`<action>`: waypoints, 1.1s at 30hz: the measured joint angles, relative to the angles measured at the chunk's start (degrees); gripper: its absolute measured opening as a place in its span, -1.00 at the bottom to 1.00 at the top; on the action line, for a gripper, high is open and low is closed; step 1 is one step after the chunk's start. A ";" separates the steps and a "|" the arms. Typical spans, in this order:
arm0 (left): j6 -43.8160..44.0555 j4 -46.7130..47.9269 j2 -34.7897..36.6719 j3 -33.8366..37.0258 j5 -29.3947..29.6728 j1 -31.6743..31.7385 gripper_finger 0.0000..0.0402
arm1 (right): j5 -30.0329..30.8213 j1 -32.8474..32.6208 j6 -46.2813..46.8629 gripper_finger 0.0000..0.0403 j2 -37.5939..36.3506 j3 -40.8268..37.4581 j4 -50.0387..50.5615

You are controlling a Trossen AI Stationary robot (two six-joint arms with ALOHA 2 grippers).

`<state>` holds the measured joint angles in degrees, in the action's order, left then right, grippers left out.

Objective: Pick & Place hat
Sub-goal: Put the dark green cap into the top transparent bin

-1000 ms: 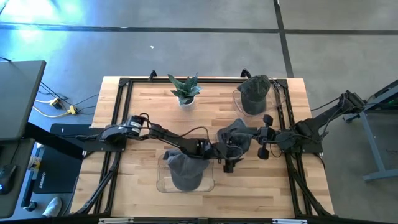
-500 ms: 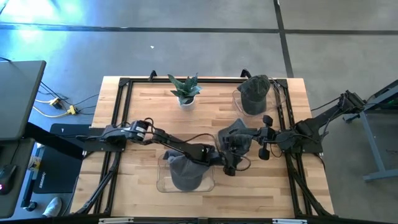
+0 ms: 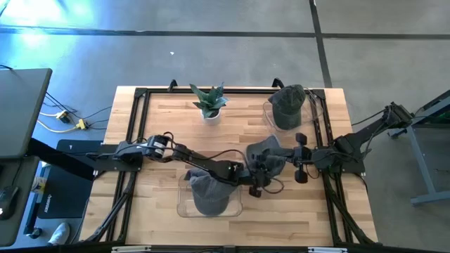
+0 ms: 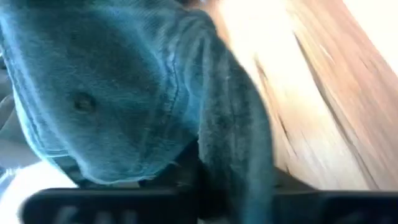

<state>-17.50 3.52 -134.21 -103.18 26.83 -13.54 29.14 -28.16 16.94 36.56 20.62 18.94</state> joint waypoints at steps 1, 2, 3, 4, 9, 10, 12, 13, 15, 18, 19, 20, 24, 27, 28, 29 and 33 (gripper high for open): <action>-2.37 1.72 0.74 0.06 -0.90 -0.09 -0.80 | -2.51 0.00 0.16 -0.98 0.00 0.00 0.54; -4.60 3.11 1.54 0.07 -1.58 -0.27 -0.89 | -5.33 0.00 0.19 -0.97 0.00 0.00 1.06; -6.93 4.45 2.37 -0.11 -2.12 -0.35 -0.95 | -8.54 0.00 0.16 -0.96 0.00 0.00 1.68; -8.95 5.97 3.23 -0.47 -2.23 -0.37 -0.95 | -11.82 0.00 -0.14 -0.94 0.00 0.00 2.46; -14.19 16.79 4.52 -5.53 -4.08 0.15 -0.87 | -23.48 0.00 -4.01 -0.90 1.21 0.00 2.60; -14.21 19.50 4.50 -7.02 -4.55 0.47 -0.87 | -24.55 0.00 -5.07 -0.89 1.69 0.00 2.22; -14.13 23.33 4.51 -10.06 -6.03 1.11 -0.86 | -26.55 0.00 -6.02 -0.84 2.83 0.00 2.18; -13.99 25.04 4.57 -11.24 -6.84 1.46 -0.86 | -27.26 0.00 -6.45 -0.80 3.53 0.00 1.80; -13.81 28.13 4.63 -12.81 -7.76 2.15 -0.86 | -28.70 0.00 -6.66 -0.68 4.83 0.00 1.28; -13.77 29.89 4.54 -13.50 -9.67 3.17 -0.86 | -29.70 0.00 -8.08 -0.45 6.97 0.00 -0.10; -13.76 29.73 4.54 -13.53 -10.79 3.54 -0.86 | -29.76 0.00 -9.17 -0.37 7.48 0.00 -0.11; -13.75 29.74 4.54 -13.55 -11.94 3.87 -0.86 | -29.58 -0.02 -10.79 -0.29 7.96 0.00 -0.33; -13.77 30.40 4.54 -13.55 -15.16 4.70 -0.86 | -26.96 -0.02 -16.53 0.00 9.64 0.00 -2.72; -13.74 31.71 4.54 -13.55 -15.15 5.00 -0.86 | -24.14 -0.19 -18.87 0.15 11.87 0.00 -7.67; -13.74 32.22 4.52 -13.55 -15.19 4.98 -0.86 | -22.82 -0.46 -19.42 0.18 13.02 0.00 -9.23; -13.70 32.79 4.52 -13.55 -15.18 4.98 -0.86 | -21.11 -1.00 -19.78 0.20 14.38 0.00 -10.64; -12.63 33.65 4.52 -13.55 -14.05 4.91 -0.86 | -8.64 -4.41 -19.52 0.23 20.48 0.00 -14.71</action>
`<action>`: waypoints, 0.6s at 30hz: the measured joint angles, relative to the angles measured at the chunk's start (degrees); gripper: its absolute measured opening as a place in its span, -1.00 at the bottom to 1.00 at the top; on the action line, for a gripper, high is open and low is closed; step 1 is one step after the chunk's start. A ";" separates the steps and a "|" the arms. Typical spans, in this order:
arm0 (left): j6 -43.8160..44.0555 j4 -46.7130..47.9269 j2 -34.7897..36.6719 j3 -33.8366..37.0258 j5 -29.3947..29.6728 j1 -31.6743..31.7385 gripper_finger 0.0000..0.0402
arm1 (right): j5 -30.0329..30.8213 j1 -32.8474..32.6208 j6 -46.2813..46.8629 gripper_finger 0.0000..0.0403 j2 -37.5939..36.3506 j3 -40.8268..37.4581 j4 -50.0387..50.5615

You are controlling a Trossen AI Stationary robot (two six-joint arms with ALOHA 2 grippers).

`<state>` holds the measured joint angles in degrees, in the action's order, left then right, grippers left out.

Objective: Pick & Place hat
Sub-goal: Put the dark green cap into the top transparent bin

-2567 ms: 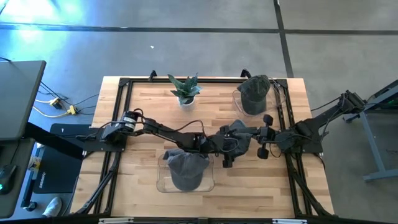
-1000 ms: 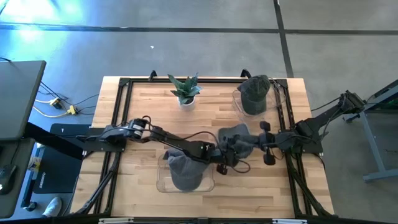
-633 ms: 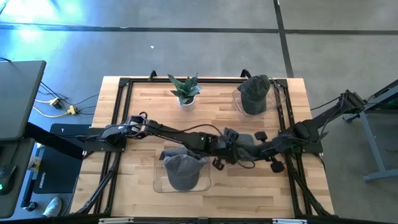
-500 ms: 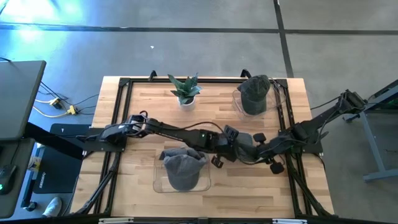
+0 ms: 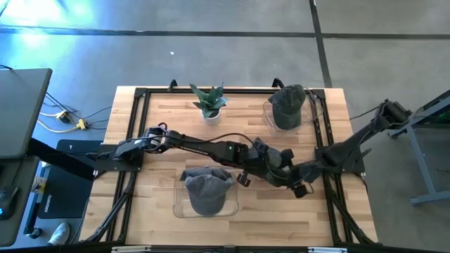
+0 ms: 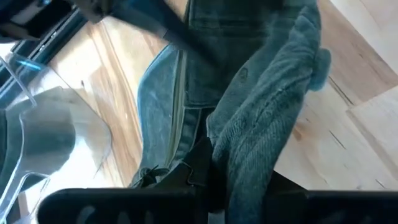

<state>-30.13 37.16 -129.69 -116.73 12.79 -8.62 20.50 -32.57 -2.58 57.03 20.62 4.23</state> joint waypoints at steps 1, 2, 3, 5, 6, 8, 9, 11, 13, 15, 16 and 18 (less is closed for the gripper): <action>0.46 0.05 0.00 0.00 0.05 0.00 -0.86 | 3.82 -0.89 0.79 0.23 1.40 0.00 -1.08; 0.91 0.16 0.00 0.00 0.04 0.00 -0.86 | 7.13 -1.66 1.97 0.23 2.74 0.00 -2.38; 1.43 0.67 0.16 0.00 0.22 0.00 -0.86 | 9.75 -2.35 3.35 0.23 4.17 0.00 -4.60; 2.33 2.30 1.11 0.07 1.52 0.00 -0.86 | 11.22 -3.53 5.86 0.23 6.99 0.02 -9.25; 2.74 2.01 1.47 -0.02 2.22 0.00 -0.86 | 10.68 -3.97 6.66 0.23 8.57 0.02 -11.29; 3.55 1.93 1.64 -0.17 4.20 0.00 -0.86 | 10.43 -4.67 7.46 0.23 11.90 0.02 -15.77; 3.73 2.28 1.55 -0.13 5.13 0.00 -0.86 | 10.35 -4.94 7.83 0.23 13.31 0.02 -16.93; 3.87 2.76 1.32 0.03 6.33 0.02 -0.86 | 9.62 -5.22 8.08 0.23 15.34 0.00 -18.82; 4.09 2.58 1.33 0.04 7.14 0.02 -0.86 | 9.90 -5.49 8.60 0.23 15.82 0.16 -19.13; 4.49 3.01 1.40 -0.04 7.68 0.04 -0.86 | 11.58 -5.51 10.20 0.23 15.16 1.17 -16.36; 4.71 3.86 1.40 -0.04 7.84 0.04 -0.86 | 11.96 -5.51 11.00 0.23 14.36 1.78 -14.54; 5.03 4.89 1.38 0.00 7.86 0.04 -0.86 | 10.26 -5.45 12.91 0.23 12.48 2.55 -11.47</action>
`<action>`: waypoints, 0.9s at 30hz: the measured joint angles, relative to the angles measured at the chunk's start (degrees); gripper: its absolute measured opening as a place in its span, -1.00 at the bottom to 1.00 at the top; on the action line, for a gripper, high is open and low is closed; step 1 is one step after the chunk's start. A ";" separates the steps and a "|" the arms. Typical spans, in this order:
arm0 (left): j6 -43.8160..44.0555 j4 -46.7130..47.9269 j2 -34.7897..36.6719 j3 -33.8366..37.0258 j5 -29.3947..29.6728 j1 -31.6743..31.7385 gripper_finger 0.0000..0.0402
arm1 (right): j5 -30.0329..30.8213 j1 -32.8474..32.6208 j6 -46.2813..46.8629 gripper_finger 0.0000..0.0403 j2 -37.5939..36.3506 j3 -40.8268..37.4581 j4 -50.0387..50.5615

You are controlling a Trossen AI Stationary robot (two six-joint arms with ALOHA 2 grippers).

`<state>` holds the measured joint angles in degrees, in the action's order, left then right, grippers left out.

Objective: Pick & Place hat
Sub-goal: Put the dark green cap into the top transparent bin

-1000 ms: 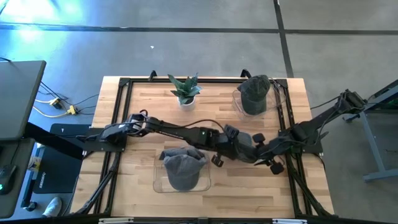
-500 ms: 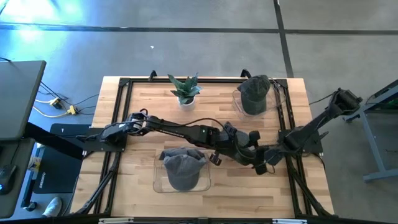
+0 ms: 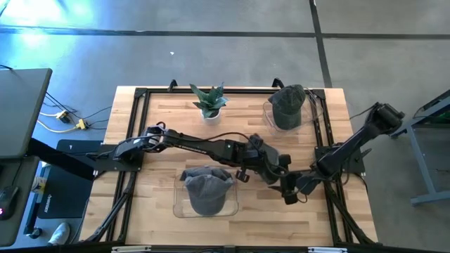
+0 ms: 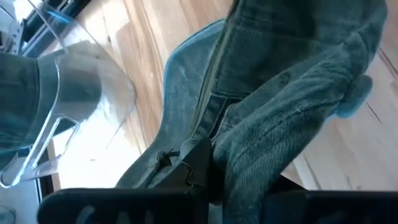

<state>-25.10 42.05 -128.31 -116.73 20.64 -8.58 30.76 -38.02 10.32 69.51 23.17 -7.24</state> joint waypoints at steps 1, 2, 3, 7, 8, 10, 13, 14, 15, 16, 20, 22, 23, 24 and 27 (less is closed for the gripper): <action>0.28 0.28 0.00 0.00 0.00 0.00 -0.86 | -1.68 0.04 0.90 0.23 -0.78 0.05 0.37; 0.52 0.38 0.00 0.00 0.02 0.00 -0.86 | -3.19 0.23 1.39 0.23 -1.55 0.05 0.35; 0.86 0.33 0.00 0.00 0.04 0.00 -0.86 | -4.56 0.43 1.88 0.23 -2.39 0.05 0.31; 1.45 0.33 0.00 0.00 0.07 0.00 -0.86 | -9.39 1.40 4.68 0.30 -5.03 0.14 -0.09; 1.65 0.30 0.00 0.00 0.09 0.00 -0.86 | -9.43 1.38 5.18 0.34 -4.99 0.14 -0.25; 2.55 0.35 0.00 0.00 0.09 0.00 -0.86 | -7.34 1.12 6.09 0.42 -3.86 0.14 -1.50; 3.79 0.49 0.00 0.00 1.25 0.00 -0.86 | 0.19 0.46 6.45 0.51 0.09 0.14 -4.14; 4.15 0.60 0.00 0.00 2.05 0.00 -0.86 | 3.16 0.27 6.86 0.52 1.70 0.12 -5.19; 4.46 0.65 0.00 0.00 2.74 0.00 -0.86 | 5.43 0.12 7.53 0.52 3.23 0.10 -6.50; 4.74 0.65 0.00 0.00 3.21 0.00 -0.86 | 7.06 0.09 7.90 0.52 4.74 0.10 -8.27; 6.00 0.66 0.00 0.00 4.58 0.00 -0.86 | 13.87 0.09 11.45 0.52 11.24 0.10 -14.72; 6.78 0.68 0.00 0.00 4.85 0.00 -0.86 | 17.60 0.29 11.73 0.52 13.67 0.10 -17.08; 7.29 0.65 0.00 0.00 5.01 0.00 -0.86 | 19.19 0.54 11.75 0.52 14.76 0.12 -17.44; 7.60 0.65 0.00 0.00 5.03 -0.01 -0.86 | 20.33 0.75 11.70 0.52 15.65 0.12 -17.51; 7.82 0.65 0.00 0.00 4.24 -0.04 -0.86 | 19.56 1.63 8.58 0.43 16.97 0.05 -17.30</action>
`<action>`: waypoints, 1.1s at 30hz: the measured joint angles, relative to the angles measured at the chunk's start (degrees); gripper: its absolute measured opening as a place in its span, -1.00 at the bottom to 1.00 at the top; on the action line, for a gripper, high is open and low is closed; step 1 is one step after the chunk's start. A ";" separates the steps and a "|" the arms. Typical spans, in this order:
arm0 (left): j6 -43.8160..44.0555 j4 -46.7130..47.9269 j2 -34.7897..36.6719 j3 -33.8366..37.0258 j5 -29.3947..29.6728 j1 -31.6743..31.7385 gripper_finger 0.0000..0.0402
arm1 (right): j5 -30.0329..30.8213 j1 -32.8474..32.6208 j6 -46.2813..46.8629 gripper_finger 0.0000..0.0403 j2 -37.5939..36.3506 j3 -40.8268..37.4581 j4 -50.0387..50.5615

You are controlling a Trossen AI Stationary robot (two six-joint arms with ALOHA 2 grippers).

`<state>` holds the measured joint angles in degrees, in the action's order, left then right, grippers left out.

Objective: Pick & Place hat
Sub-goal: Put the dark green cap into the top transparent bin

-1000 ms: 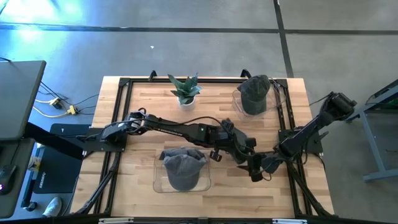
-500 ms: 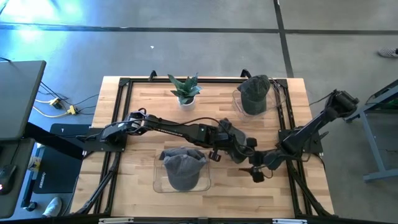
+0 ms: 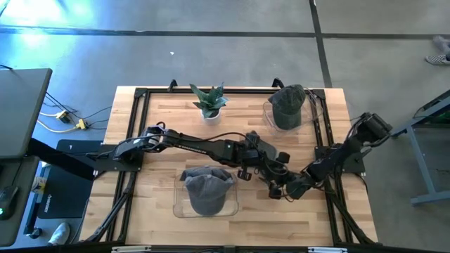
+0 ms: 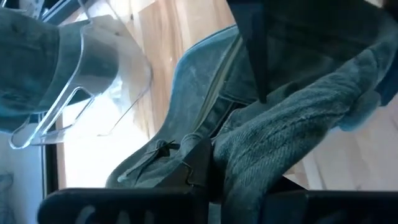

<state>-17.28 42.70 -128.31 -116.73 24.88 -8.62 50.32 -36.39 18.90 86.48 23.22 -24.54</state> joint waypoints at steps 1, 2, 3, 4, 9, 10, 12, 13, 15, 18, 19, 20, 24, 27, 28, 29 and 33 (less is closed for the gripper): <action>-0.02 -0.03 0.00 0.00 -0.49 0.00 -0.86 | -1.18 0.38 -0.95 0.37 0.05 0.00 -0.23; -0.18 -0.03 0.00 0.00 -1.25 0.00 -0.86 | -2.59 0.83 -1.54 0.30 0.06 0.04 -0.22; -0.26 -0.04 0.00 0.00 -2.45 0.00 -0.86 | -5.00 1.38 -2.62 0.21 0.07 0.02 -0.18; -0.31 -0.05 0.00 0.00 -3.85 0.00 -0.86 | -7.43 2.08 -3.38 0.10 0.05 0.02 -0.24; -2.25 0.53 0.00 0.00 -13.21 0.00 -0.86 | -20.72 5.85 -6.13 -0.56 -0.57 0.04 1.11; -3.01 0.59 0.00 0.00 -14.92 0.00 -0.86 | -23.07 6.34 -6.96 -0.70 -1.00 0.04 2.25; -4.32 0.73 0.00 0.00 -18.73 0.00 -0.86 | -26.74 7.19 -7.91 -0.92 -2.43 0.04 5.36; -4.93 0.74 0.00 0.00 -20.88 0.00 -0.86 | -28.21 7.38 -8.43 -0.94 -3.48 0.04 7.47; -5.39 0.62 -0.04 0.00 -24.52 0.00 -0.86 | -31.32 7.78 -8.36 -0.88 -6.06 0.04 11.68; -7.45 -0.55 -0.89 0.00 -29.05 0.08 -0.83 | -36.43 7.94 -8.48 -0.86 -10.80 0.04 16.98; -8.12 -0.75 -1.17 0.00 -30.34 0.25 -0.80 | -38.16 7.94 -8.76 -0.88 -12.35 0.04 18.39; -8.24 -0.81 -1.35 0.06 -31.66 0.35 -0.76 | -39.88 7.94 -8.88 -0.92 -13.82 0.04 19.55; -8.00 -4.51 -1.24 0.44 -36.49 0.79 -0.45 | -40.58 7.88 -8.60 -0.95 -18.05 0.03 22.83; -7.98 -8.18 -1.23 1.67 -38.14 0.80 -0.17 | -37.06 7.90 -7.17 -0.92 -19.75 0.02 24.61; -7.98 -9.64 -1.25 2.07 -38.11 0.79 -0.07 | -36.11 7.90 -6.68 -0.93 -20.28 0.02 25.61; -7.98 -11.00 -1.25 2.39 -37.93 0.78 0.01 | -35.48 7.90 -6.11 -0.94 -20.80 0.02 26.55; -7.98 -12.42 -1.22 4.09 -34.89 0.72 0.23 | -33.65 7.42 -4.51 -0.97 -24.37 -0.02 30.63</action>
<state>-25.26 30.28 -129.54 -112.63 -10.01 -7.90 16.66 -28.97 14.39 62.11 23.20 6.09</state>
